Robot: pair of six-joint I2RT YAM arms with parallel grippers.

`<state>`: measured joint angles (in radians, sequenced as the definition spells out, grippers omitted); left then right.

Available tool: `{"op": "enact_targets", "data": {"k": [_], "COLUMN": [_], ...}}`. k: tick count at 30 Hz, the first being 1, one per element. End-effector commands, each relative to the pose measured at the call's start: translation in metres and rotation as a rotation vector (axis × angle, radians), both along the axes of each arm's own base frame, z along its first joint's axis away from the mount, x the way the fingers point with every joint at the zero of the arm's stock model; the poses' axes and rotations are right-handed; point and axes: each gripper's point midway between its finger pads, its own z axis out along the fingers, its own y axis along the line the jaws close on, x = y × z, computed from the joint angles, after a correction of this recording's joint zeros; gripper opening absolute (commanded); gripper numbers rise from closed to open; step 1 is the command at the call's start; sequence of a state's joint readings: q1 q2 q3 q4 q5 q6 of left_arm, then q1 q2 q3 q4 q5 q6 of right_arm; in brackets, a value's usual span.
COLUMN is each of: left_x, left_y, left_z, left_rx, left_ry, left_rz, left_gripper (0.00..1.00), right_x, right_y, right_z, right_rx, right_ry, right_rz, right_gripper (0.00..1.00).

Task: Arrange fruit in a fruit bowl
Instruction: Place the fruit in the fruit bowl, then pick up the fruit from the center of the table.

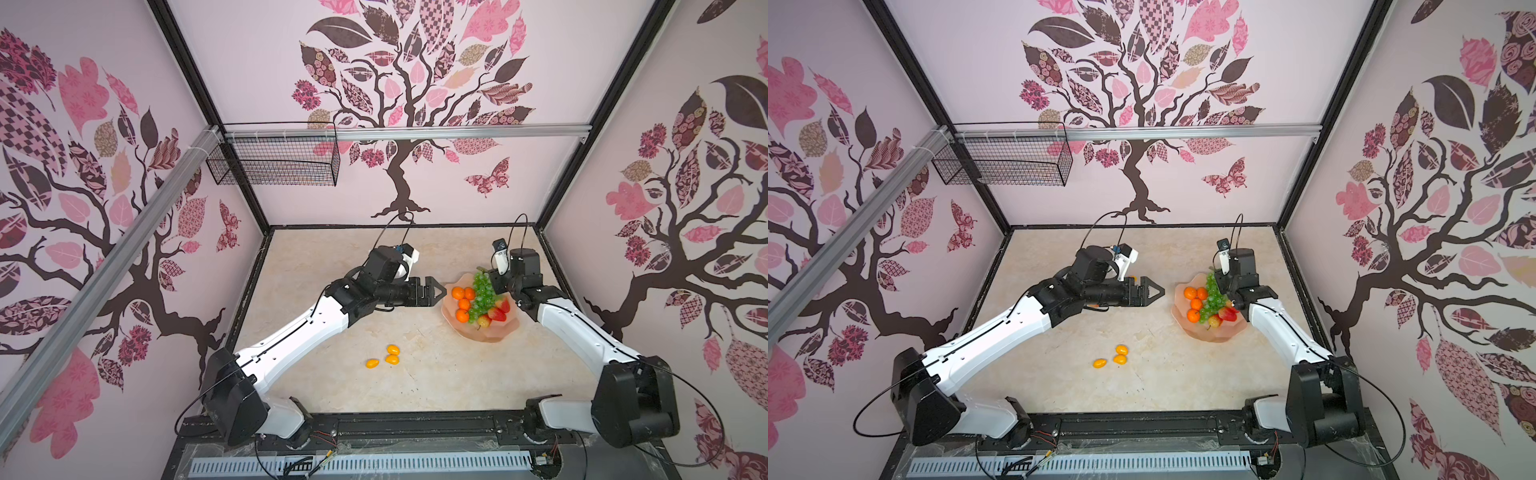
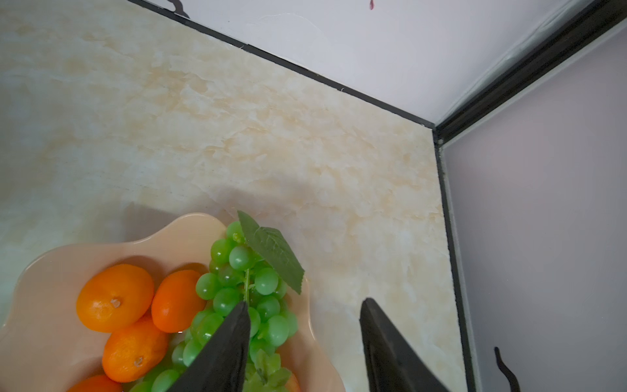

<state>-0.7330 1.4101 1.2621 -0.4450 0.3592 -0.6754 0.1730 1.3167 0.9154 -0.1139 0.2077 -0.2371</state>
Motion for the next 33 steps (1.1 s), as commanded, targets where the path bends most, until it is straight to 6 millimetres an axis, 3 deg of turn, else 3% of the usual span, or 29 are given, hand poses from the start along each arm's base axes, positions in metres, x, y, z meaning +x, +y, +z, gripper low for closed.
{"op": "enact_targets", "data": {"k": [1, 3, 4, 5, 11, 15, 19, 24, 28, 33], "left_x": [0.006, 0.011, 0.014, 0.016, 0.02, 0.02, 0.022, 0.022, 0.024, 0.027], "left_y": [0.031, 0.05, 0.059, 0.067, 0.116, 0.144, 0.17, 0.194, 0.211, 0.238], "left_z": [-0.015, -0.018, -0.021, -0.022, -0.032, -0.036, -0.036, -0.04, -0.044, -0.054], "left_rx": [0.052, 0.082, 0.096, 0.1, 0.094, 0.081, 0.025, -0.005, -0.036, -0.062], "left_ry": [0.008, 0.003, 0.006, 0.011, 0.041, 0.069, 0.095, 0.13, 0.141, 0.18], "left_rz": [0.055, 0.099, 0.124, 0.143, 0.256, 0.313, 0.372, 0.429, 0.47, 0.547], "left_gripper": [0.98, 0.98, 0.98, 0.98, 0.98, 0.98, 0.98, 0.98, 0.98, 0.98], "right_x": [-0.01, -0.013, -0.014, -0.015, -0.016, -0.014, -0.012, -0.006, -0.024, -0.033], "right_y": [0.014, 0.031, 0.041, 0.049, 0.105, 0.128, 0.141, 0.167, 0.193, 0.208], "right_z": [0.021, 0.023, 0.023, 0.025, 0.019, 0.004, -0.008, -0.018, -0.044, -0.034], "right_rx": [0.094, 0.082, 0.097, 0.123, 0.314, 0.397, 0.381, 0.288, 0.373, 0.522], "right_ry": [-0.016, -0.02, -0.017, -0.012, 0.078, 0.166, 0.235, 0.296, 0.415, 0.346], "right_rz": [-0.086, -0.066, -0.057, -0.059, -0.086, -0.152, -0.212, -0.149, -0.03, -0.015], "right_gripper": [0.7, 0.76, 0.97, 1.0, 1.0, 1.0, 1.0, 1.0, 1.0, 1.0]}}
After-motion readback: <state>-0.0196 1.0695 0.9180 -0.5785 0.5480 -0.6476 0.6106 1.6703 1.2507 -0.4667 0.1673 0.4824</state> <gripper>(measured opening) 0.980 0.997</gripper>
